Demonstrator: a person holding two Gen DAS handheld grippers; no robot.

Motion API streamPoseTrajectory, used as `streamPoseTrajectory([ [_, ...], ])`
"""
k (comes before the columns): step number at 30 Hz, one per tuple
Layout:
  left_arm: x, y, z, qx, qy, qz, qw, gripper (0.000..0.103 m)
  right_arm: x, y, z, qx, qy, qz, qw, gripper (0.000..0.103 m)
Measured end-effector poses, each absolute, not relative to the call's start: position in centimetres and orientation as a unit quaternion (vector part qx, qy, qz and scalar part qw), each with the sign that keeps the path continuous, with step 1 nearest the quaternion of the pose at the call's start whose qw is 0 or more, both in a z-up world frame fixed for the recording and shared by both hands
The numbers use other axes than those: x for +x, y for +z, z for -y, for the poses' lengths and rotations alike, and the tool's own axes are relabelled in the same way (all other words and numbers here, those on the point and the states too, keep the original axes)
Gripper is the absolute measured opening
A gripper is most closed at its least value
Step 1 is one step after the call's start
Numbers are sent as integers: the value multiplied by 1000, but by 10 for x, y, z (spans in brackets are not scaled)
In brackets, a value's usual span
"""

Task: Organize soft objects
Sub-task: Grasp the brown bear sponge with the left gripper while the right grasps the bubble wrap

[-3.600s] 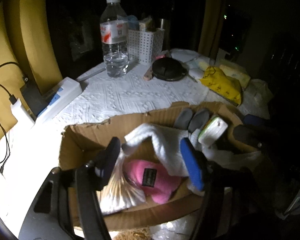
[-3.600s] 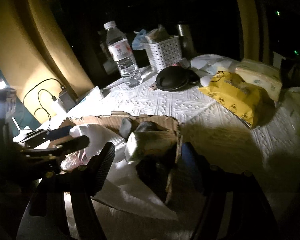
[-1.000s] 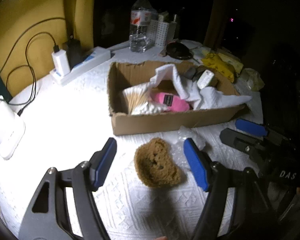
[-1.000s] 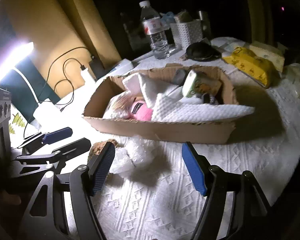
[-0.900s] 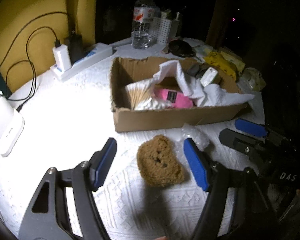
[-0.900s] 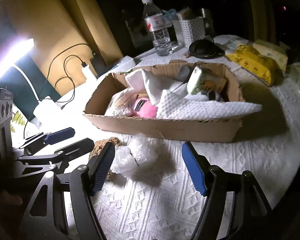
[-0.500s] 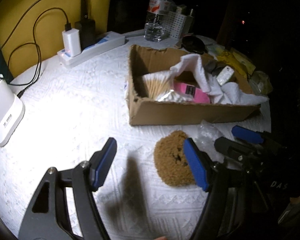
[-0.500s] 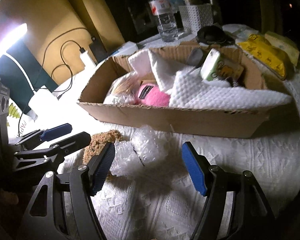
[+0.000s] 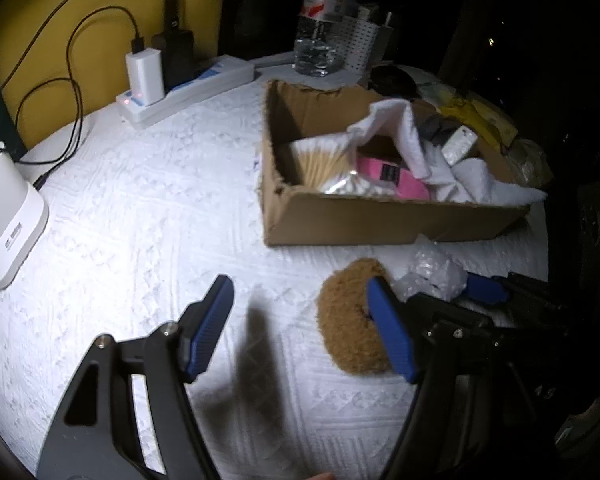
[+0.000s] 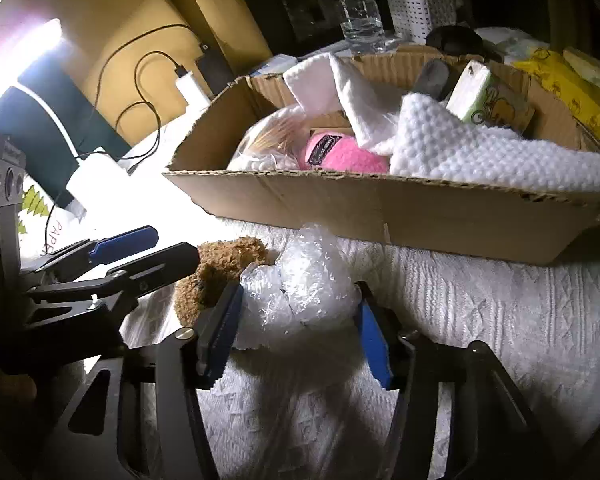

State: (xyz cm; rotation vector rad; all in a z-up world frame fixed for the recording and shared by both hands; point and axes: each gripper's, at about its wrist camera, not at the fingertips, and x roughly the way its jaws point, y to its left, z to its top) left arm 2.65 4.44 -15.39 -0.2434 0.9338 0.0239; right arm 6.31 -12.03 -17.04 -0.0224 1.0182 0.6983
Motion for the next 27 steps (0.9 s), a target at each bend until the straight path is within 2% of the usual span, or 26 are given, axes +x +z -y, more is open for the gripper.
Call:
streamPoseTrajectory([
  [20,35,-170,6,-54,-23,-477,877,70,54,-142,183,13,300,-442,845,52],
  [21,35,-170,7,-51,-24,-476,878,68,54,-141,186,15,299,-440,846,52],
  [22,35,-171,8,-50,-27,-476,878,57,54,-140,188,17,298,-439,847,52],
  [23,34,-172,10,-44,-25,-478,877,53,54,-140,190,18,296,-438,848,52],
  [27,33,-169,7,-50,-32,-472,880,46,54,-136,200,24,291,-434,852,53],
])
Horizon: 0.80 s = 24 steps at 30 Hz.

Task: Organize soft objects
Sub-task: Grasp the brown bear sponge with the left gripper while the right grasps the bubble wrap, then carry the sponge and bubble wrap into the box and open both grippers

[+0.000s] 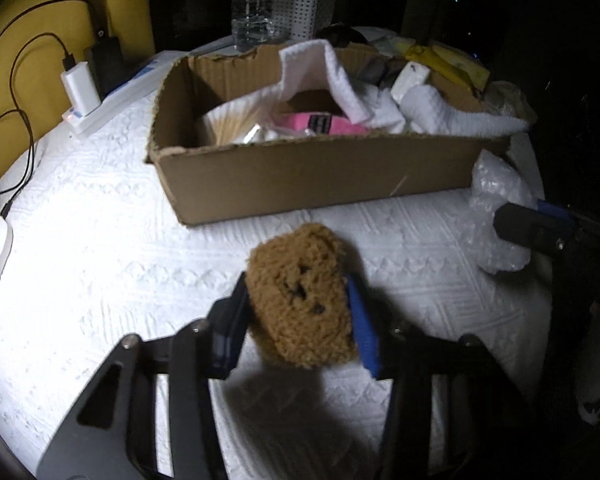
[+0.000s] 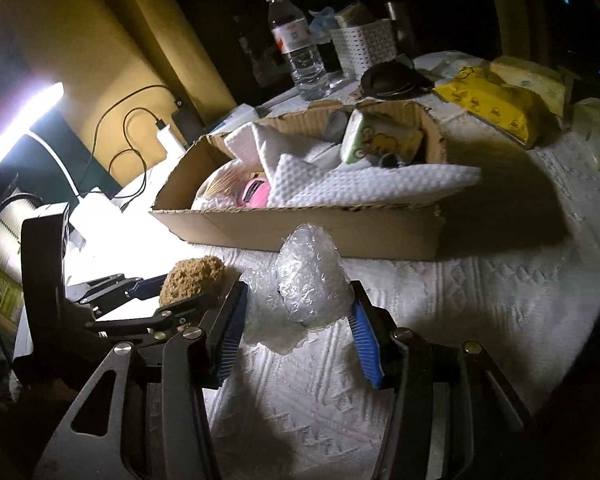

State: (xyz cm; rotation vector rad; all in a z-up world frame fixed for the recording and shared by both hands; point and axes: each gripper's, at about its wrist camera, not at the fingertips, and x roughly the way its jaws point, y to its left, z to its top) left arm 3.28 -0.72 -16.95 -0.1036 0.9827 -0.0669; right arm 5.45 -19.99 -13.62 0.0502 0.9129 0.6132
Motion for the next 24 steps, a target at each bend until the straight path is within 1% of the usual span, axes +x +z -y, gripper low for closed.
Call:
streamPoseTrajectory([
  [24,16,-113,15,-35,-49,-414,908,45,51,-113,210,21,290,-410,865,52],
])
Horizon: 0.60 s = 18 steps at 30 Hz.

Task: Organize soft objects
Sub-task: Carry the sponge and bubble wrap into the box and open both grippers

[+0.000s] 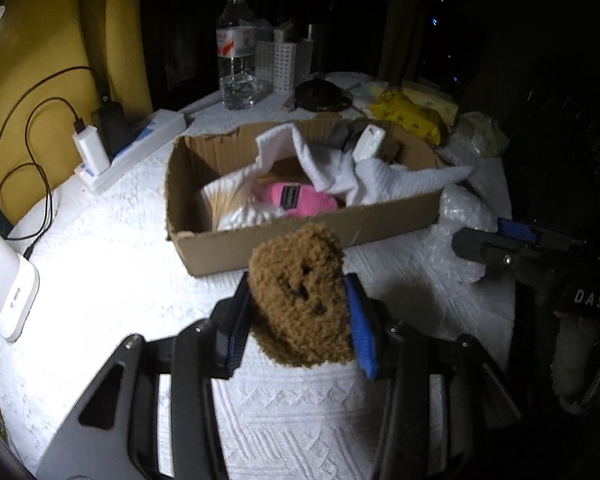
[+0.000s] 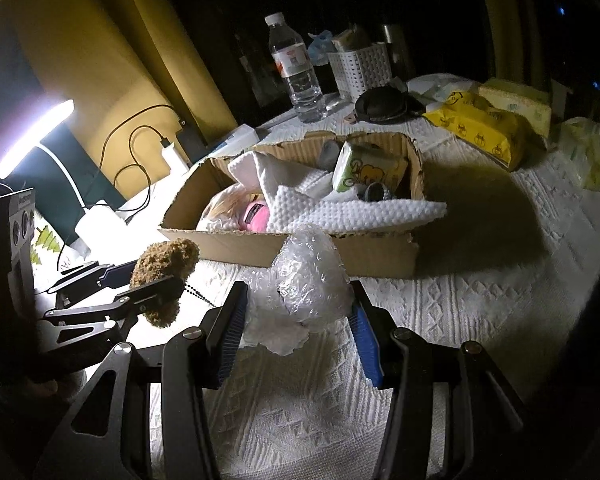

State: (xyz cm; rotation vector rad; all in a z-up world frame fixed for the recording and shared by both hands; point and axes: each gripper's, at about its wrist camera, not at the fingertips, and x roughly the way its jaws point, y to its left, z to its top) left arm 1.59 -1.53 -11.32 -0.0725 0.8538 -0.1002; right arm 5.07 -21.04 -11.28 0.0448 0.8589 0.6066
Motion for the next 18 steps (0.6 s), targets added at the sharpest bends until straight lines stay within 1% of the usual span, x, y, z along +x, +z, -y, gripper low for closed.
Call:
streamPoseTrajectory([
  [18,30,-76,15,-27,-44,-375,926,45,65,-84,220,17,294,-377,878,53],
])
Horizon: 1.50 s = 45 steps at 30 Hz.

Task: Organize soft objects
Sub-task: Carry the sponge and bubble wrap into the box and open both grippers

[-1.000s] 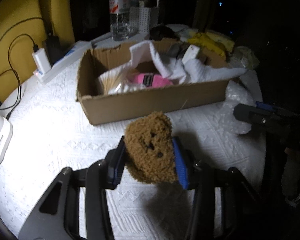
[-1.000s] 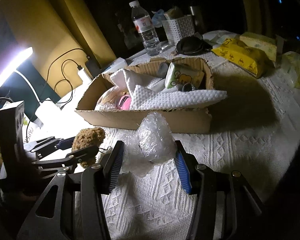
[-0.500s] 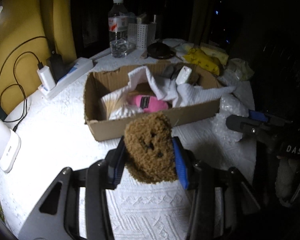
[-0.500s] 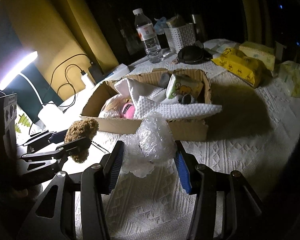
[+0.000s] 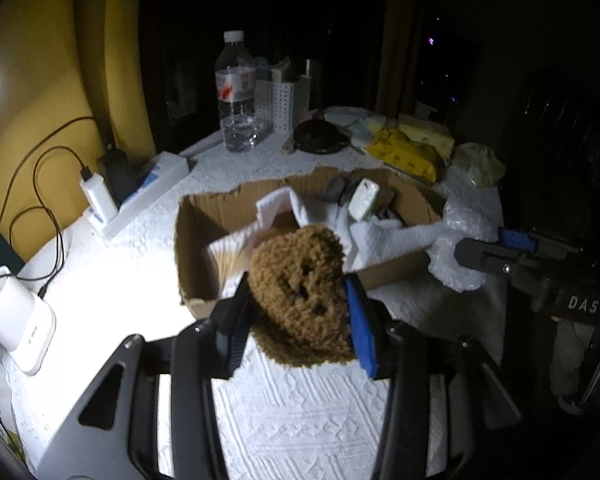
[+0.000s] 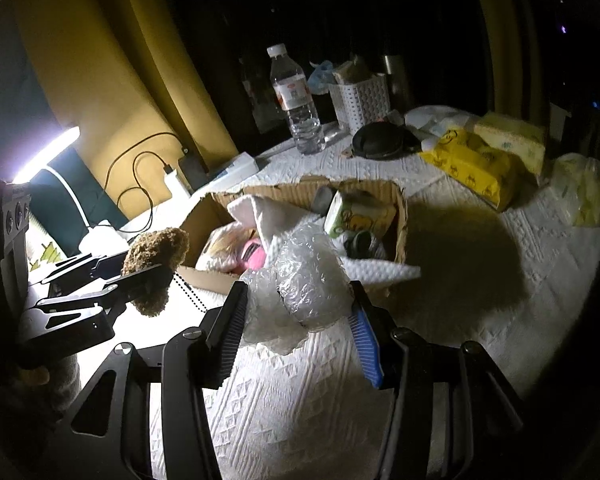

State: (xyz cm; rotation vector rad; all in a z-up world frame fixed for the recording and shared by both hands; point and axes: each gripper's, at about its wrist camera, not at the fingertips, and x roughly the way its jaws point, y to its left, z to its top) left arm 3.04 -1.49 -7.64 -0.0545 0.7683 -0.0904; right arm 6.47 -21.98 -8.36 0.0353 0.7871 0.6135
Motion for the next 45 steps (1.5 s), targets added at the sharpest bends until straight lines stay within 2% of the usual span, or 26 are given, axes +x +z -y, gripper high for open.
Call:
streamPoseTrajectory([
  [22,98,-68,27,-23,-41,-368,928,45,116,-82,224,16,305,-370,878,52],
  [45,165,-140,22,-13,-26,-431,902,45,151,-107,200,-3,325,-386,863,53],
])
